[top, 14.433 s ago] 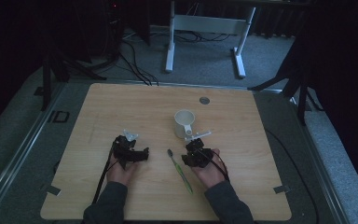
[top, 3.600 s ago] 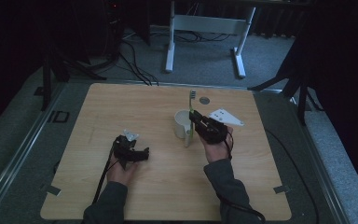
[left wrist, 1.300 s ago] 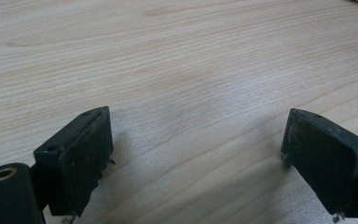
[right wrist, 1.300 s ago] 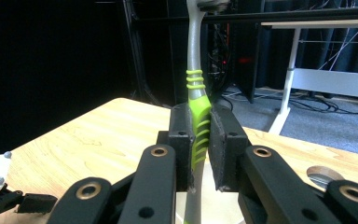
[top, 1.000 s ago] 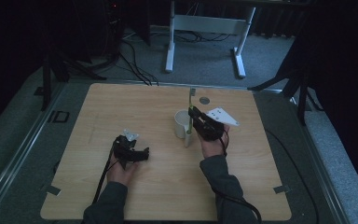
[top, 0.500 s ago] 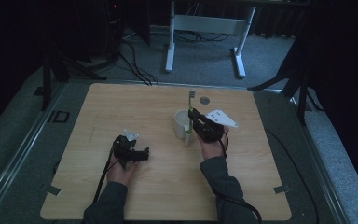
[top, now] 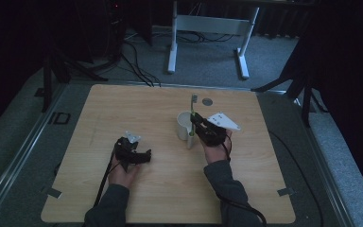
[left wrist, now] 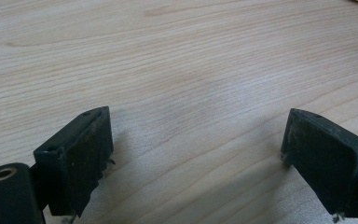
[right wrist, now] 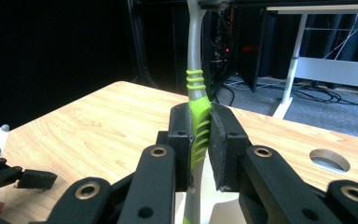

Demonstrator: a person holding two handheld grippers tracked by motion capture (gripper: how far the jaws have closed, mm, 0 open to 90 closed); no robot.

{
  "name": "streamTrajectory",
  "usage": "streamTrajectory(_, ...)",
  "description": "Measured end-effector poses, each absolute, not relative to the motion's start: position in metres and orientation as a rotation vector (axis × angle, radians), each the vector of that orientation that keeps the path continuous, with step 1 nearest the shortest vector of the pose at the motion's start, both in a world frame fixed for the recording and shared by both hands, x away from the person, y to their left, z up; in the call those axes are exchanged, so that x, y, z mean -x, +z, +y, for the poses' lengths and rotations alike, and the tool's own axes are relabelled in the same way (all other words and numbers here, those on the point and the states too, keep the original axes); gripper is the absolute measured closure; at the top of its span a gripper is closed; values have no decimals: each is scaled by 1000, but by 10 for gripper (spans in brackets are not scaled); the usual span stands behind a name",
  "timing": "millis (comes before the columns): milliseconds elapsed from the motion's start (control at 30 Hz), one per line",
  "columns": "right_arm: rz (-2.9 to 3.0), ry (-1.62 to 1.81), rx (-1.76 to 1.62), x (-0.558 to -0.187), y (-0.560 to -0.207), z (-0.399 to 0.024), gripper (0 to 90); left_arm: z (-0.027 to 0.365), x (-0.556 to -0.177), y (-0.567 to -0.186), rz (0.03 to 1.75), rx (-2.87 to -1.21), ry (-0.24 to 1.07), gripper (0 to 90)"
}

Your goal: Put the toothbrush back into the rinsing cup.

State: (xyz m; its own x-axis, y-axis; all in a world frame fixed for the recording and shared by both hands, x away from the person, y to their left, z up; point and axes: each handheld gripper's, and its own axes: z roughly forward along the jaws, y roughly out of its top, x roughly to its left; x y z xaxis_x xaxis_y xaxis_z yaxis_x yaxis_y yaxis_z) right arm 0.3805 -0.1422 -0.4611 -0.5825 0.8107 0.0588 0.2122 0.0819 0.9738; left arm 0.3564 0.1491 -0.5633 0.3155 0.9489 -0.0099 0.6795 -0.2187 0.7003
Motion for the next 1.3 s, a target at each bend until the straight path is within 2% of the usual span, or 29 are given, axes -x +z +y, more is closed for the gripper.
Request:
streamTrajectory(333,1877,1522,-999,-379,-460,-143,789,149,-356,-563,1436,-1978,575,91)
streamTrajectory(400,1906,1546,-980,-380,-462,-143,649,149,-356,-563,1434,-1982,575,91)
streamTrajectory(467,1904,1499,-958,-377,-464,-141,422,149,-356,-563,1435,-1979,575,92)
streamTrajectory(567,1930,1476,-958,-377,-466,-138,310,149,-356,-563,1434,-1981,575,91)
streamTrajectory(667,1934,1466,-964,-377,-468,-137,287,149,-356,-563,1435,-1981,575,91)
streamTrajectory(1300,1945,1470,-976,-378,-468,-143,291,149,-356,-563,1435,-1981,575,92)
